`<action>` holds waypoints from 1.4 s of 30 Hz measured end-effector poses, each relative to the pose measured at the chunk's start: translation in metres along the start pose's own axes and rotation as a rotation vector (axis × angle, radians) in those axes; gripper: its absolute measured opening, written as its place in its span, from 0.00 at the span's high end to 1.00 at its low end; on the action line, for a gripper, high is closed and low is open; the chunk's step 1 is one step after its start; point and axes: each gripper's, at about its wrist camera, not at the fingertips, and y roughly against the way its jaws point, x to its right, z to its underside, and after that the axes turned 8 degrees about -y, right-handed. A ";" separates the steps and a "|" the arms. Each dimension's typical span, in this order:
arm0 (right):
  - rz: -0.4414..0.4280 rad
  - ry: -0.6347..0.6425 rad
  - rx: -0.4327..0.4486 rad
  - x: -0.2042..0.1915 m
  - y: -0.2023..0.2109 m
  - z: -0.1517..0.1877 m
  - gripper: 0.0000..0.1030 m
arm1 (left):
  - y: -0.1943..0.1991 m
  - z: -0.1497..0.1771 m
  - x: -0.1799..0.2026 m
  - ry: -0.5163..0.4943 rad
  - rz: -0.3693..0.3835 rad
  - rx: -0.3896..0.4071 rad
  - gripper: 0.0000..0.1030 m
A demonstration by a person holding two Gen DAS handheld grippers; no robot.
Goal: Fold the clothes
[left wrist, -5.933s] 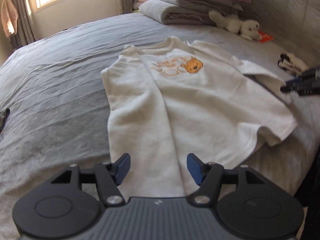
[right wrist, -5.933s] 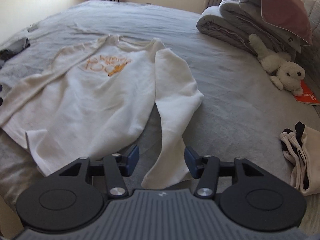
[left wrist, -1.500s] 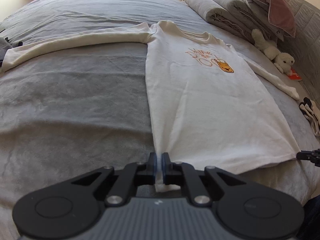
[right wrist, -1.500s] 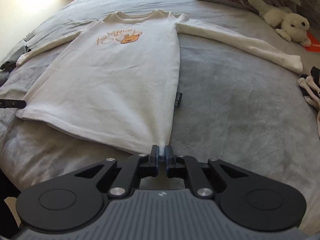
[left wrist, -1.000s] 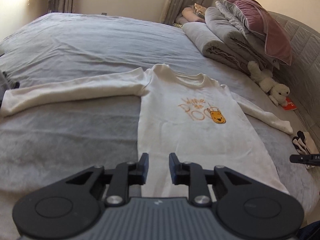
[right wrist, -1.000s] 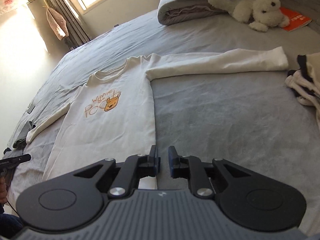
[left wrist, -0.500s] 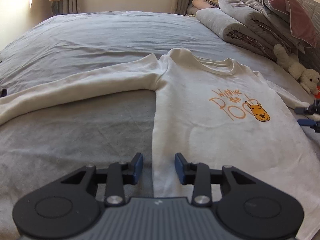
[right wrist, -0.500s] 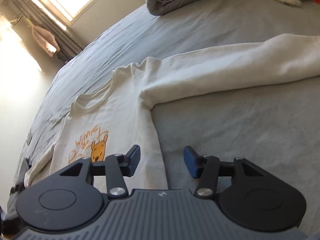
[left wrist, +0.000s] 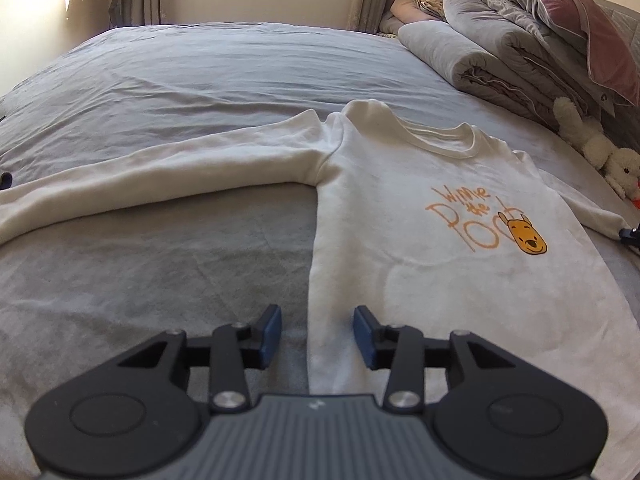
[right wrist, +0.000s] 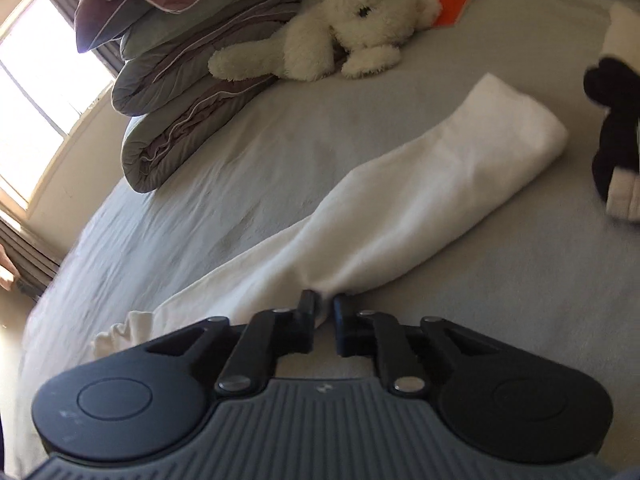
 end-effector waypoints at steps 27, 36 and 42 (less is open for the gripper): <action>0.084 0.273 0.091 -0.007 0.034 -0.080 0.52 | -0.003 -0.003 -0.004 -0.013 0.022 -0.010 0.60; 0.269 0.268 0.021 0.053 -0.017 -0.114 0.51 | -0.007 -0.005 -0.005 -0.026 0.028 -0.007 0.59; 0.222 0.420 0.033 0.034 -0.013 -0.111 0.93 | -0.007 -0.006 -0.008 -0.005 0.036 0.010 0.59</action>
